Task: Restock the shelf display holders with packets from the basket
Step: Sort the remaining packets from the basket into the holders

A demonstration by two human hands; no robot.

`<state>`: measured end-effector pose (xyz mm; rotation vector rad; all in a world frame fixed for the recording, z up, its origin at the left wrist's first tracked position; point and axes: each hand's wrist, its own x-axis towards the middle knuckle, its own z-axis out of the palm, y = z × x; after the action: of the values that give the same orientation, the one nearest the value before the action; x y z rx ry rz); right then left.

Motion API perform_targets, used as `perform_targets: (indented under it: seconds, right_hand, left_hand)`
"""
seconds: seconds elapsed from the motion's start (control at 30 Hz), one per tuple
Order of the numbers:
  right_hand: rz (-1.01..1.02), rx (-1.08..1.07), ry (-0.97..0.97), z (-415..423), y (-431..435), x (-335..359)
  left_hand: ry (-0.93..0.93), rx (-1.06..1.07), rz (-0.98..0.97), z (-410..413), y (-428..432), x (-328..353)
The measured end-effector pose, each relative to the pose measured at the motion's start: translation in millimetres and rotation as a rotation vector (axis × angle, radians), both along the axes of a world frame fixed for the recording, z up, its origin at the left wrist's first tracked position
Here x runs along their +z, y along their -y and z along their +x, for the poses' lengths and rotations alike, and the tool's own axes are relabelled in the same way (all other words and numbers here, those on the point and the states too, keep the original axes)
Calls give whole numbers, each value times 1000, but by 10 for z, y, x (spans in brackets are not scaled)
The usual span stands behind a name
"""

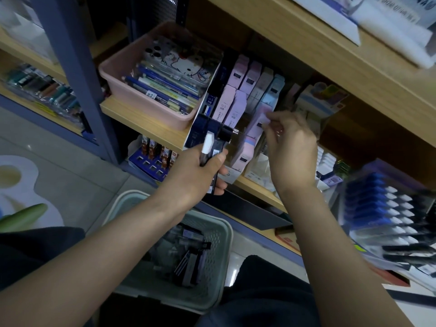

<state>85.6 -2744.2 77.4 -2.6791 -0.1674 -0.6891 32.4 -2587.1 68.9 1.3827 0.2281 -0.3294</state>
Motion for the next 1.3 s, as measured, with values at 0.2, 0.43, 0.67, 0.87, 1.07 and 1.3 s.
perform_targets:
  seconds: [0.2,0.43,0.67,0.87,1.07,1.3]
  right_hand:
    - [236,131,-157,-240,-146,157]
    - [433,375,-623,-441,-150,241]
    - [666,371,-595,-499,25,262]
    - [916,27,-239,-459,385,320]
    - [394,-263,-30,-450,887,140]
    - [106,-391,-86,-482,1098,114]
  left_hand:
    - [-3,-95,10,-9,47,-15]
    - [35,-298,64,-38,89,23]
    - [53,-355,54,-37,191,42]
    - [82,-287,122,-27,310,-14]
    - [117,-276,161,-11,411,-22]
    - [135,-296,182,-3,549,-54]
